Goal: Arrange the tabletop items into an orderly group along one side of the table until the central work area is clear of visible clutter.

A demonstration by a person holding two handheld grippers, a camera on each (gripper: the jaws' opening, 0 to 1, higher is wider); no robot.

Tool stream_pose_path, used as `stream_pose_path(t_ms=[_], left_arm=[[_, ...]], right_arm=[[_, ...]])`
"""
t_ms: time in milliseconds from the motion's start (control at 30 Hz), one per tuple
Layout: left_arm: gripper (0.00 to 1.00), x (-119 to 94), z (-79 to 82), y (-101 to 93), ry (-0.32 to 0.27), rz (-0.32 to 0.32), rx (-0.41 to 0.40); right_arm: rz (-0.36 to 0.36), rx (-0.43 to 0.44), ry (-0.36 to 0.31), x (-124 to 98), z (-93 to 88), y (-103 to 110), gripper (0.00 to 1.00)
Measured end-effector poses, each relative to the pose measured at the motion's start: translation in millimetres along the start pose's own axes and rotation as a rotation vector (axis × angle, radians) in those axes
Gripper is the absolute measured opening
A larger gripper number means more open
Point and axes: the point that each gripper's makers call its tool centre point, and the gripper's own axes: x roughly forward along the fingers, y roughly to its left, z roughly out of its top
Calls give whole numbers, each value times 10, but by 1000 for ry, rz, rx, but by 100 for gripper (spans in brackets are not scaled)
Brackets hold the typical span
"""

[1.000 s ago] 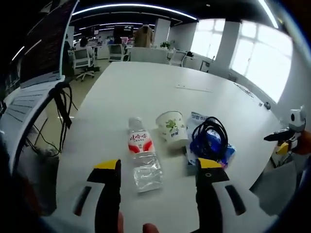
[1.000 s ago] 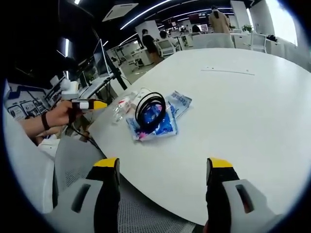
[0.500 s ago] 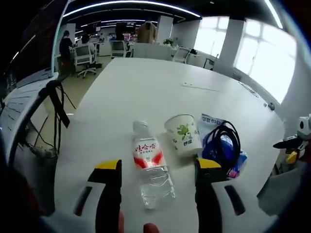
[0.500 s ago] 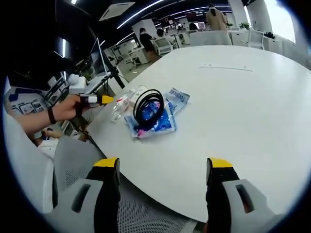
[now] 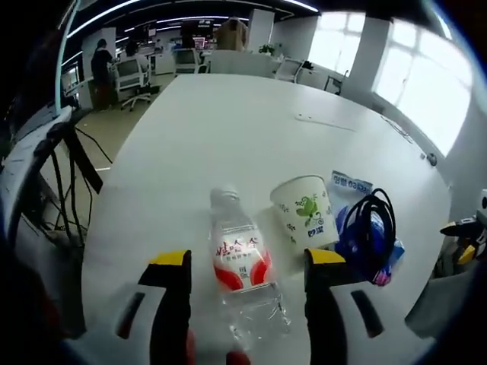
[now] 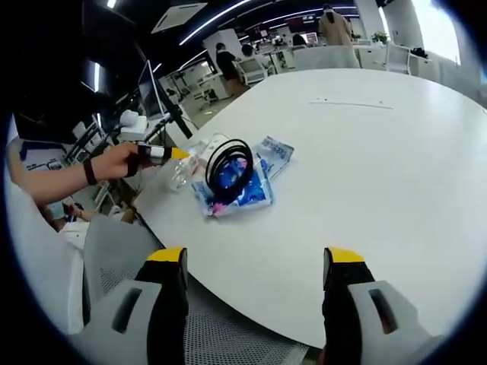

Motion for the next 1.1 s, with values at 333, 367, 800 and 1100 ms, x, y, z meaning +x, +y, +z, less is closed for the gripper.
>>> stream_pose_path(t_ms=[333, 367, 800, 1100], left_arm=[[59, 160, -8, 43, 74, 14, -4], [59, 172, -13, 50, 81, 15, -3], [53, 272, -212, 44, 166, 10, -20], [45, 288, -199, 28, 160, 7, -46]], right_arm=[[-7, 8, 2, 0, 11, -37, 72], [-8, 9, 1, 1, 14, -43, 72], [-1, 12, 10, 23, -15, -76, 72], [3, 4, 24, 15, -20, -89, 72]])
